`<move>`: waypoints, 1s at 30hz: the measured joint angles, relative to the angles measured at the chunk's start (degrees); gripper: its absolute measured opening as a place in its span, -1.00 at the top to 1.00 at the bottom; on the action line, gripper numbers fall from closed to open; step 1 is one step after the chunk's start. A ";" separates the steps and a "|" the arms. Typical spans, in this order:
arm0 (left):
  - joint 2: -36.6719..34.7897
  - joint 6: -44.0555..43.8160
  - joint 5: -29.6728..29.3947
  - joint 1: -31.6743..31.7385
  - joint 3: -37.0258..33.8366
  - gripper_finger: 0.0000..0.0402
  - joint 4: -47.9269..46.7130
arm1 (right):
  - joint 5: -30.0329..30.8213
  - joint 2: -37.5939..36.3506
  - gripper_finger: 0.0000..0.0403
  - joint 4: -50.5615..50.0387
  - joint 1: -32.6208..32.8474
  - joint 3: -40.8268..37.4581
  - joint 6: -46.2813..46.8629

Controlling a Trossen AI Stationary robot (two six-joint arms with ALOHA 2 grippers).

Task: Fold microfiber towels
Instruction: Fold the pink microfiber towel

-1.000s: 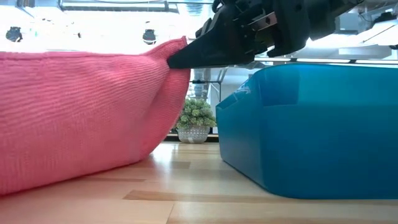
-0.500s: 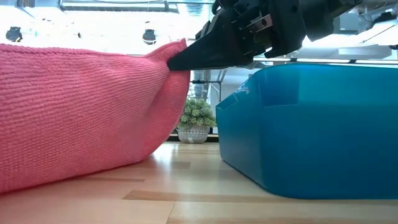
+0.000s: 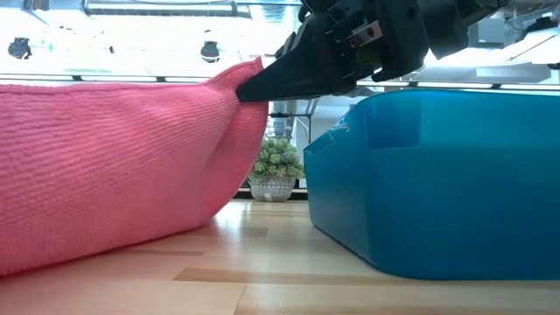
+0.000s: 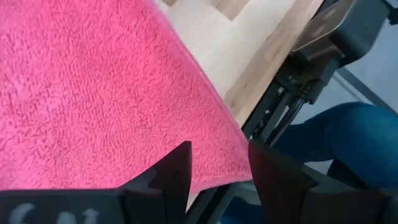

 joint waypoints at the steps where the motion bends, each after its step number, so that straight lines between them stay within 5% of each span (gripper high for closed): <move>1: 0.13 -0.20 -0.04 0.06 0.10 0.25 -0.01 | 0.00 0.00 0.90 -0.22 0.00 0.01 0.00; 14: 1.48 -0.35 2.04 0.72 0.15 0.25 4.60 | 0.00 0.00 0.90 -0.40 -0.07 0.01 0.00; 21: 1.50 -3.04 7.85 1.38 -0.38 0.25 3.99 | 0.00 0.00 0.92 0.05 -0.25 0.01 -0.02; 26: 1.50 -1.51 1.31 2.85 -0.38 0.25 4.42 | 0.02 0.00 0.89 0.00 -0.46 0.01 -0.01; 30: 1.29 -0.40 7.33 4.52 -0.38 0.25 4.26 | 0.00 0.00 0.89 -0.02 -0.44 0.01 -0.02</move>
